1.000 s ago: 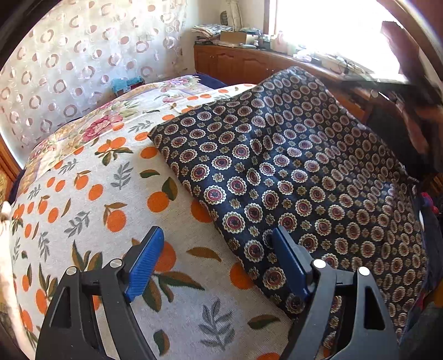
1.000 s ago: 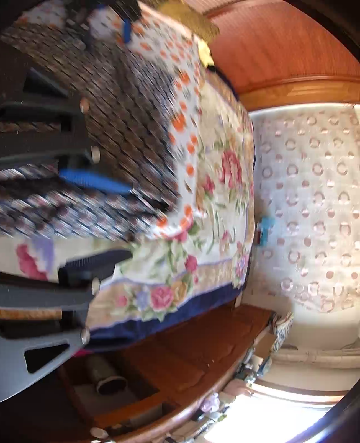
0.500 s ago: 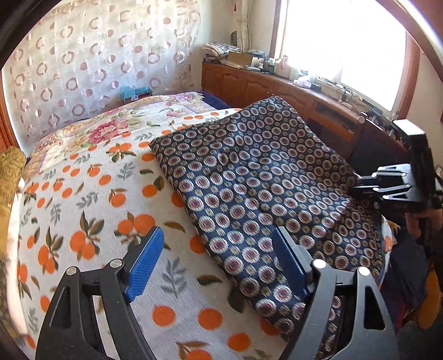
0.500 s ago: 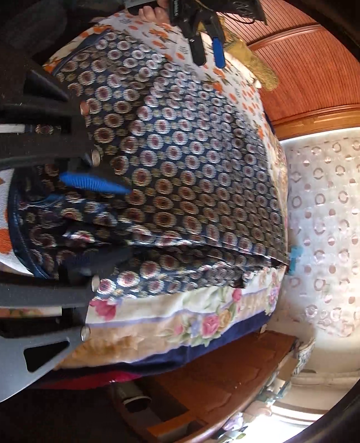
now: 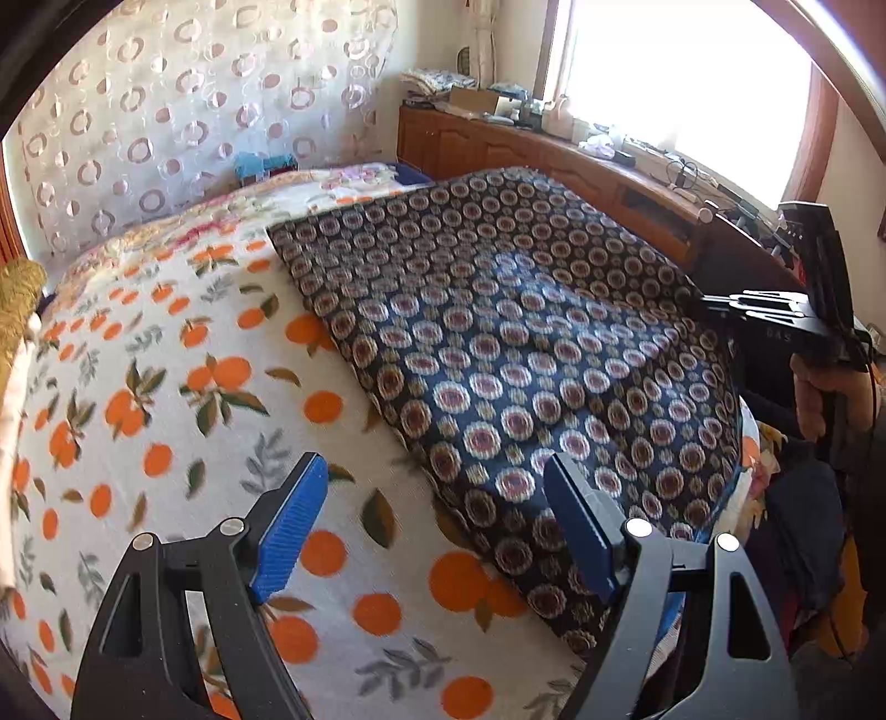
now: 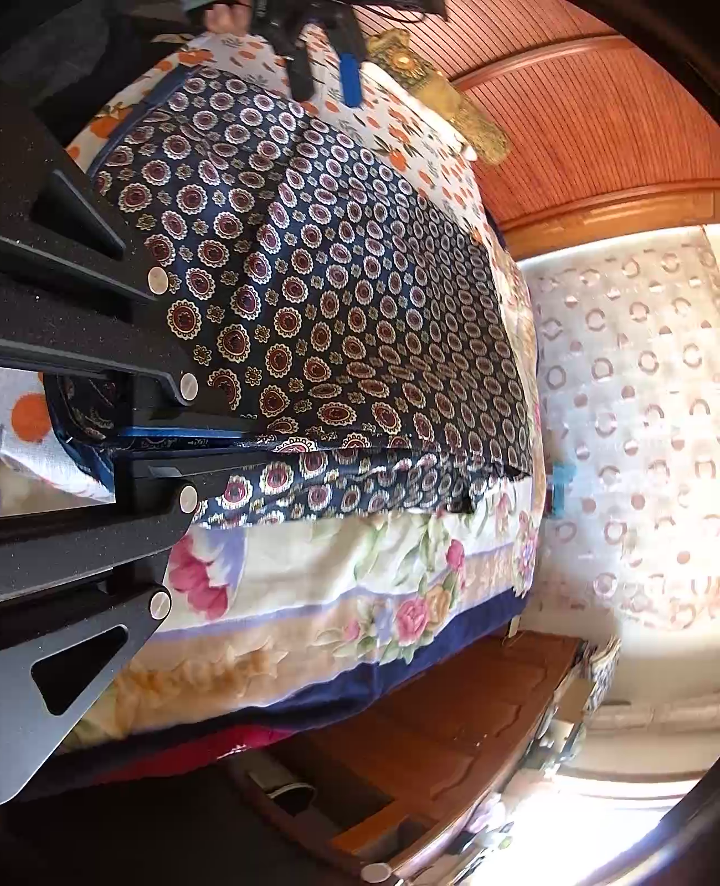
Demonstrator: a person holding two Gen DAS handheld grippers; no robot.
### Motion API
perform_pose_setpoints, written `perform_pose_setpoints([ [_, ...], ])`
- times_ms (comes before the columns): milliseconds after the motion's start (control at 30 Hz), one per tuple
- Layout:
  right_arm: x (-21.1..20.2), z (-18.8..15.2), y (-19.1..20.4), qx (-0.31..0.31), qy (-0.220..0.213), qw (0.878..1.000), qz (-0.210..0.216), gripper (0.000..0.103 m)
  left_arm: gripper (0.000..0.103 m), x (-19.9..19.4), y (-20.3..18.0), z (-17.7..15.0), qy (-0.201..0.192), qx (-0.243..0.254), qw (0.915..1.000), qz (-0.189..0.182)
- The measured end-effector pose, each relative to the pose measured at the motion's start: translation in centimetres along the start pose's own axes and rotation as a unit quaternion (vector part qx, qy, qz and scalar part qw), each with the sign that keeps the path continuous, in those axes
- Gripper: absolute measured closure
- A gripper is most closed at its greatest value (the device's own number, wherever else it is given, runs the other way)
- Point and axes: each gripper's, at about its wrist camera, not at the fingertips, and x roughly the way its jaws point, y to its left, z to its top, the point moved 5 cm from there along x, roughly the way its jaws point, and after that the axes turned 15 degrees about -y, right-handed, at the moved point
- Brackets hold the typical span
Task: Fold small clothes
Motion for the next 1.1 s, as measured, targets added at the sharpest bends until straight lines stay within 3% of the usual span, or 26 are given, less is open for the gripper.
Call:
perform_pose_setpoints([
  [100,0.6,-0.5,0.7,0.017,-0.003,1.000,-0.005,0.100,0.022,0.4,-0.2,-0.9,0.014,-0.003,0.9999,-0.003],
  [167,0.7,-0.9,0.8,0.021,-0.005,1.000,-0.019,0.084,0.023,0.4,-0.4,-1.4,0.018,-0.005,0.9998,-0.004],
  [233,0.7,-1.1,0.7,0.026,-0.006,0.999,-0.037,0.058,0.024,0.4,-0.5,-1.6,0.021,-0.011,0.9997,-0.007],
  [267,0.9,-1.3,0.7,0.031,-0.006,0.999,-0.039,0.053,0.026,0.4,-0.6,-1.7,0.021,-0.012,0.9997,-0.009],
  [567,1.3,-3.8,-0.3,0.114,0.019,0.993,-0.005,0.029,0.033,-0.4,-1.9,-2.2,0.024,-0.009,0.9995,-0.016],
  [733,1.4,-4.1,-0.3,0.140,0.034,0.989,0.033,0.028,0.046,-0.9,-3.1,-2.7,0.024,-0.012,0.9992,-0.029],
  [800,1.3,-4.0,0.2,0.127,0.030,0.991,0.033,0.029,0.060,-1.1,-3.2,-2.8,0.024,-0.025,0.9986,-0.039],
  [933,0.6,-3.7,0.8,0.103,0.022,0.994,0.029,0.051,0.063,-1.2,-3.2,-3.0,0.025,-0.042,0.9978,-0.046],
  [967,0.5,-3.6,1.1,0.095,0.020,0.995,0.028,0.053,0.063,-1.3,-3.2,-3.1,0.025,-0.041,0.9978,-0.045],
  [1100,0.0,-3.3,2.0,0.044,0.009,0.999,-0.015,0.076,0.063,-1.3,-3.2,-3.1,0.026,-0.051,0.9972,-0.048],
])
